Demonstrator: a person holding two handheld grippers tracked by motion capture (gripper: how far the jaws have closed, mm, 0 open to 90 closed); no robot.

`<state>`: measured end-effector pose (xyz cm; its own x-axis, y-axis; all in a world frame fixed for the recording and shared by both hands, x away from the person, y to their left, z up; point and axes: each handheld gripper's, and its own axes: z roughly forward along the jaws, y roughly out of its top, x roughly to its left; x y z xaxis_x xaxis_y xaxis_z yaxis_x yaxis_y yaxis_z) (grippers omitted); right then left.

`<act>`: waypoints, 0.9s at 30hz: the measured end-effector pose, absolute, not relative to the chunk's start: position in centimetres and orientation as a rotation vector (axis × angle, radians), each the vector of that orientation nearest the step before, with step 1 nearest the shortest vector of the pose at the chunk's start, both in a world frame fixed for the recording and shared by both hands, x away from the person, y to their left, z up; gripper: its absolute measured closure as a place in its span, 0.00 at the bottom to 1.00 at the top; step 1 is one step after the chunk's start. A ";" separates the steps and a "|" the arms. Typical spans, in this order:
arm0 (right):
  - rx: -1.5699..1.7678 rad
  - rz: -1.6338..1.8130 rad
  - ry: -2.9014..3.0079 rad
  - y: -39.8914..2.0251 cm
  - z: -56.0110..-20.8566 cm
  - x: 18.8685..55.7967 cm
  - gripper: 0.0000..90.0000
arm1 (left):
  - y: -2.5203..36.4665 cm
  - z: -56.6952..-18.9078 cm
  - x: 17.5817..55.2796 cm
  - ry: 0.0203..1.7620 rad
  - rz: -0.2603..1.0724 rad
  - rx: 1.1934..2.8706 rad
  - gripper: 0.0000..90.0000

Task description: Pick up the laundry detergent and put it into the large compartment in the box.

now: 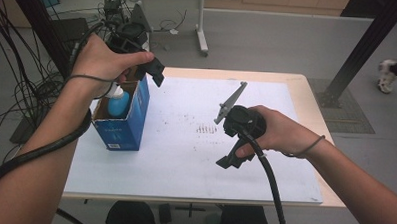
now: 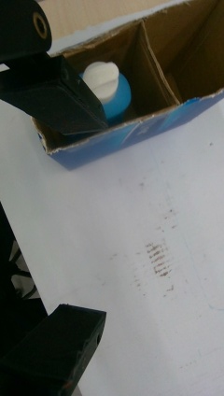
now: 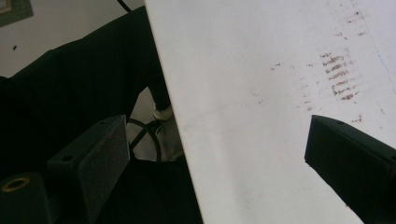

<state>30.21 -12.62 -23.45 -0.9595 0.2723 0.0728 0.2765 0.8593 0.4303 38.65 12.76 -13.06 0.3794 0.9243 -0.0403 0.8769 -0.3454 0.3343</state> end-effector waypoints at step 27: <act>-0.469 -0.703 -3.025 -13.3 -23.5 30.5 0.07 | 7.5 -20.0 39.5 1.464 0.078 2.499 0.10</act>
<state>30.51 -13.34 -23.52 -0.9554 0.2876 0.0673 0.2878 0.8551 0.4312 39.51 7.55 -19.99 0.4956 0.8652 -0.0765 0.8522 -0.4673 0.2354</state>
